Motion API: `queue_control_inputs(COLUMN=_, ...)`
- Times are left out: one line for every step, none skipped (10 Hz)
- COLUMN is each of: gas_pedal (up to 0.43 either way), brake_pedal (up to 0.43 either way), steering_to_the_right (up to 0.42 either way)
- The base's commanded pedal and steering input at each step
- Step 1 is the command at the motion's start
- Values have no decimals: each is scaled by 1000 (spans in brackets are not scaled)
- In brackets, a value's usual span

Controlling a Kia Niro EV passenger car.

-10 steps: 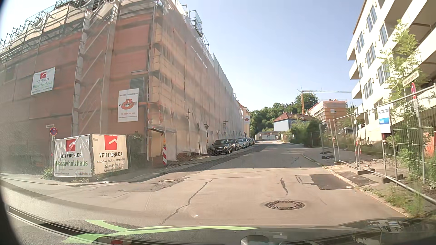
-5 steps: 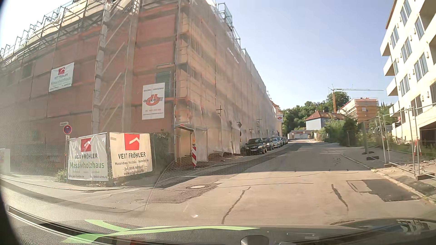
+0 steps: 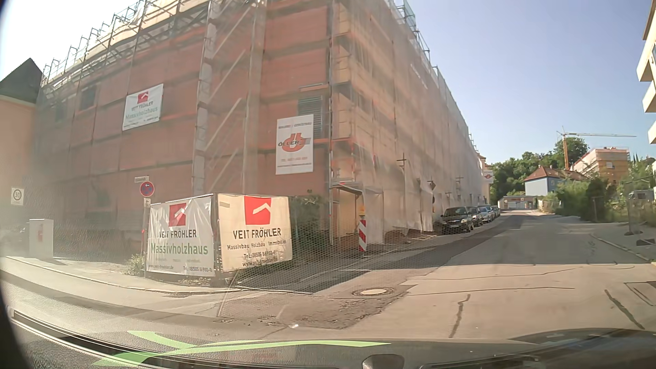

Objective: Follow the waypoints while adhering to traffic rules and regulations

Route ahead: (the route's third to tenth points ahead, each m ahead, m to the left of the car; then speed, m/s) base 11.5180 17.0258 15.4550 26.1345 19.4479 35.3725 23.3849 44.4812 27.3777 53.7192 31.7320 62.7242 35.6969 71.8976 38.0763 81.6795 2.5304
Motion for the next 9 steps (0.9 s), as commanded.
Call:
queue_control_inputs(gas_pedal=118, brake_pedal=0, steering_to_the_right=-522)
queue_control_inputs(gas_pedal=138, brake_pedal=0, steering_to_the_right=-537)
queue_control_inputs(gas_pedal=138, brake_pedal=0, steering_to_the_right=-551)
queue_control_inputs(gas_pedal=138, brake_pedal=0, steering_to_the_right=-569)
queue_control_inputs(gas_pedal=138, brake_pedal=0, steering_to_the_right=-579)
queue_control_inputs(gas_pedal=138, brake_pedal=0, steering_to_the_right=-593)
queue_control_inputs(gas_pedal=150, brake_pedal=0, steering_to_the_right=-601)
queue_control_inputs(gas_pedal=150, brake_pedal=0, steering_to_the_right=-603)
queue_control_inputs(gas_pedal=157, brake_pedal=0, steering_to_the_right=-603)
